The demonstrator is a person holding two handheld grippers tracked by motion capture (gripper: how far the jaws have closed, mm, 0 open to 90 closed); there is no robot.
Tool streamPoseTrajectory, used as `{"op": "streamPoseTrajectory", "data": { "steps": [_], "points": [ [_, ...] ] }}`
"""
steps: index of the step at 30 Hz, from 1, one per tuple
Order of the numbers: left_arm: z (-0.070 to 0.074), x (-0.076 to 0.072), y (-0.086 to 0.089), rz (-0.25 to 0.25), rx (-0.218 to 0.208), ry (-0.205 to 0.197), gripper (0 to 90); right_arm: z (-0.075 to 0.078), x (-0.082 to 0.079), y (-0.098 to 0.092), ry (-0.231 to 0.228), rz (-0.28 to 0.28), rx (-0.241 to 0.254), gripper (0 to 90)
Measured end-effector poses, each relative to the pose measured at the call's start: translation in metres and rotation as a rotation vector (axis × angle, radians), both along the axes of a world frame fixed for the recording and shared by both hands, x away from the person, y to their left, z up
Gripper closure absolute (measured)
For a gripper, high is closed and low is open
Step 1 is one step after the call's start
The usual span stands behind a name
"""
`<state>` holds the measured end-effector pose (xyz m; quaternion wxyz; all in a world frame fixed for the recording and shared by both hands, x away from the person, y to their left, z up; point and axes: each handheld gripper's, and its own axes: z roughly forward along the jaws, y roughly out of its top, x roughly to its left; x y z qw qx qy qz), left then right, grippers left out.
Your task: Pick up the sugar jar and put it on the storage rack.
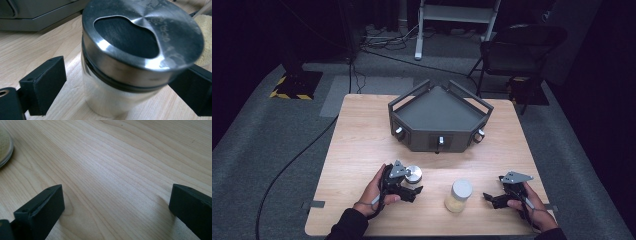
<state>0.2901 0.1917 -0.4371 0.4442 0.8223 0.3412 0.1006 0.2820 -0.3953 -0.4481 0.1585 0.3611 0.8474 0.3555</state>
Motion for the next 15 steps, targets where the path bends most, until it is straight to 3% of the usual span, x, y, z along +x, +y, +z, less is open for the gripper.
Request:
{"op": "streamPoseTrajectory", "data": {
  "steps": [6,9,15],
  "points": [
    [-0.0083,-0.0008,-0.0004,0.014,-0.039,0.006,17.9,0.0,0.0001,-0.0001,0.0,0.001,0.0,0.0],
    [-0.0095,-0.0012,-0.0023,0.015,-0.032,0.003,25.1,0.0,0.0002,-0.0001,0.0,0.001,0.0,0.0],
    [-0.008,-0.0035,-0.0058,0.012,-0.007,-0.02,27.7,0.0,0.0002,-0.0001,0.0,0.001,0.0,0.0]
  ]
}}
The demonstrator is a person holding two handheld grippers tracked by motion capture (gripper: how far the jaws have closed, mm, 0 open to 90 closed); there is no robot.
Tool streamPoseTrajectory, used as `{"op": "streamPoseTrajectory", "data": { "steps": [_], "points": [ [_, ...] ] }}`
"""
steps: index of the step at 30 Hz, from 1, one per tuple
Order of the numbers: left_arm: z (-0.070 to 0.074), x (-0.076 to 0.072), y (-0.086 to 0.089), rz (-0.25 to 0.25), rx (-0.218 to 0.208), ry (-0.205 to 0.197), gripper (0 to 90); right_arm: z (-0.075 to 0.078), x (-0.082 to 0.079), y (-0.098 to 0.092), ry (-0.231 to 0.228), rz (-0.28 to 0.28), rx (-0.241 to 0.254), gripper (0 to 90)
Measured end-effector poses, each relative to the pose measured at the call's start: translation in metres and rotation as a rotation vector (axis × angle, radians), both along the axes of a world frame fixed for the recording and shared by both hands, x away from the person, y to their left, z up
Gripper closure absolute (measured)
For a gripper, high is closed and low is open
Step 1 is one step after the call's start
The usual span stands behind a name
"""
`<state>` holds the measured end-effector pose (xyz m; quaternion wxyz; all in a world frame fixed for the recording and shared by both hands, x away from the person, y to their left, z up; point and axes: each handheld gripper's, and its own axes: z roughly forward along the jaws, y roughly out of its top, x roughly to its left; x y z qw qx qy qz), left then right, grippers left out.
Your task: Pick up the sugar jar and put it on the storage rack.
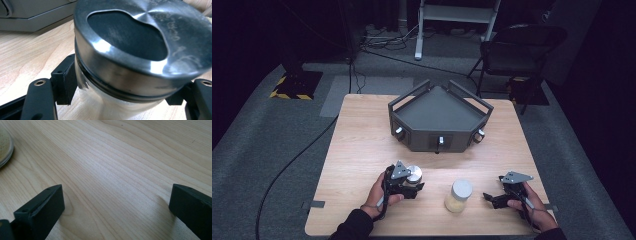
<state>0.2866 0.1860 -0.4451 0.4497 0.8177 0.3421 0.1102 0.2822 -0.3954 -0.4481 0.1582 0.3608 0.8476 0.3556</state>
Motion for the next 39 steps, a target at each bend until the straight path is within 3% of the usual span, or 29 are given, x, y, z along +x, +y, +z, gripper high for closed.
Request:
{"op": "streamPoseTrajectory", "data": {
  "steps": [8,20,39],
  "points": [
    [0.003,-0.002,-0.004,0.01,0.015,-0.023,29.9,0.0,0.0,0.0,0.0,0.0,0.0,0.0],
    [0.014,-0.006,0.002,0.032,-0.014,-0.069,30.7,0.0,0.0,0.0,0.0,0.0,0.0,0.0],
    [0.044,-0.004,-0.006,0.055,-0.009,-0.12,31.1,0.0,-0.001,0.0,-0.002,-0.002,-0.001,0.0]
  ]
}}
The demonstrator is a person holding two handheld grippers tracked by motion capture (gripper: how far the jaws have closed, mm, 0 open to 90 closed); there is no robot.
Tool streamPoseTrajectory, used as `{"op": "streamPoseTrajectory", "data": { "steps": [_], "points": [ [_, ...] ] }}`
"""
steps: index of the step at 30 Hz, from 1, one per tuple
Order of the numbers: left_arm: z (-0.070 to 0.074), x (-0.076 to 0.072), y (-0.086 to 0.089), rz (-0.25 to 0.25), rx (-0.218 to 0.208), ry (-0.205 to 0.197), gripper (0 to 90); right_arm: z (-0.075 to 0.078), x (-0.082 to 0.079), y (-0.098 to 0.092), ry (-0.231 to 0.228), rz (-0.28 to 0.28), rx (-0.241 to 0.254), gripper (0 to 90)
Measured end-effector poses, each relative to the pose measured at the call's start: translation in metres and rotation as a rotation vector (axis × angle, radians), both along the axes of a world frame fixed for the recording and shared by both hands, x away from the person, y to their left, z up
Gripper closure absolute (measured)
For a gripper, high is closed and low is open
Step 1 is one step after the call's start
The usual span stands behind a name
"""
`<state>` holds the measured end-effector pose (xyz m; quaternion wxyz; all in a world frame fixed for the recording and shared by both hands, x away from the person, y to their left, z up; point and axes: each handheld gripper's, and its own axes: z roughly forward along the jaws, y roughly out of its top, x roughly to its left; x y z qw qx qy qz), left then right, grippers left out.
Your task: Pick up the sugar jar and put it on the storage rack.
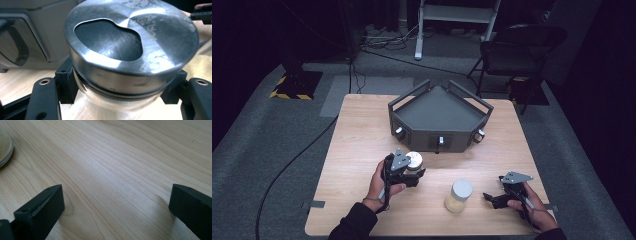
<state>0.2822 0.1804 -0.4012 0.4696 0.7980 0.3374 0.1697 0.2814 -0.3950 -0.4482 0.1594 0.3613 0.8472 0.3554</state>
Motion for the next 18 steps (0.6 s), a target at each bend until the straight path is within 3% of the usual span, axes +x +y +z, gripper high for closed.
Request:
{"op": "streamPoseTrajectory", "data": {
  "steps": [18],
  "points": [
    [0.034,0.01,-0.01,0.06,-0.026,-0.028,31.3,0.0,0.0,0.0,0.001,0.004,0.0,0.0]
  ]
}}
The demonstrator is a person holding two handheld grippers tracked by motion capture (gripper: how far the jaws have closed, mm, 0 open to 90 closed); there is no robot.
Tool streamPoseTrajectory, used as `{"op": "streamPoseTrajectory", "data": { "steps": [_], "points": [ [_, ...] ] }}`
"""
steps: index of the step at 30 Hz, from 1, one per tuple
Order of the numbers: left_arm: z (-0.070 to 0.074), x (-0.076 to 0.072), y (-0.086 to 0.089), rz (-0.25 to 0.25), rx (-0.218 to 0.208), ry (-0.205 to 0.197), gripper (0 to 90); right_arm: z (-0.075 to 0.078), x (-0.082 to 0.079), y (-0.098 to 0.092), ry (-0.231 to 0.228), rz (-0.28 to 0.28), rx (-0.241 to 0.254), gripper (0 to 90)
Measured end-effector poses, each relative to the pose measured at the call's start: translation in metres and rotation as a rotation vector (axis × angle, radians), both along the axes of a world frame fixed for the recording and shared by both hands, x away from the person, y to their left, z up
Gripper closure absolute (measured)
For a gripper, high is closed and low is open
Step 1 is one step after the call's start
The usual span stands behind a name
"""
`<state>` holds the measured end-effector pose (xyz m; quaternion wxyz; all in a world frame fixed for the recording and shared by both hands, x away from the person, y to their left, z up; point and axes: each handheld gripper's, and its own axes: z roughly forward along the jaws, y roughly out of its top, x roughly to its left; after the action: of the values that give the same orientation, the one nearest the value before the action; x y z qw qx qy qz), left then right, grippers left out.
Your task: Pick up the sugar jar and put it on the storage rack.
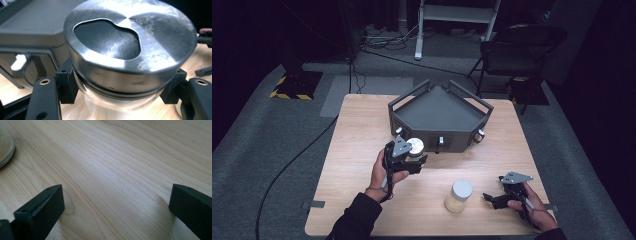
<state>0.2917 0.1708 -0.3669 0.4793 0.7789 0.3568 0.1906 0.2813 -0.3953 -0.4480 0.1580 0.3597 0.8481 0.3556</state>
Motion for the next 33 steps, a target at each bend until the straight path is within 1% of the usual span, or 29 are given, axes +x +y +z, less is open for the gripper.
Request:
{"op": "streamPoseTrajectory", "data": {
  "steps": [9,15,20,25,30,33],
  "points": [
    [0.024,0.007,-0.004,0.005,-0.016,-0.035,31.4,0.0,0.0,0.0,0.0,0.0,0.0,0.0],
    [0.04,0.013,-0.01,-0.002,0.001,-0.057,31.4,0.0,0.0,0.0,0.0,0.0,0.0,0.0],
    [0.046,0.019,-0.013,0.003,-0.002,-0.061,31.4,0.0,0.0,0.0,0.0,0.0,0.0,0.0],
    [0.048,0.025,-0.014,0.01,-0.012,-0.061,31.4,0.0,0.0,0.0,0.0,0.0,0.0,0.0],
    [0.053,0.031,-0.017,0.019,-0.007,-0.073,31.4,0.0,0.0,0.0,0.0,0.001,0.0,0.0],
    [0.056,0.037,-0.019,0.022,-0.007,-0.071,31.4,0.0,0.0,0.0,0.0,0.001,0.0,0.0]
  ]
}}
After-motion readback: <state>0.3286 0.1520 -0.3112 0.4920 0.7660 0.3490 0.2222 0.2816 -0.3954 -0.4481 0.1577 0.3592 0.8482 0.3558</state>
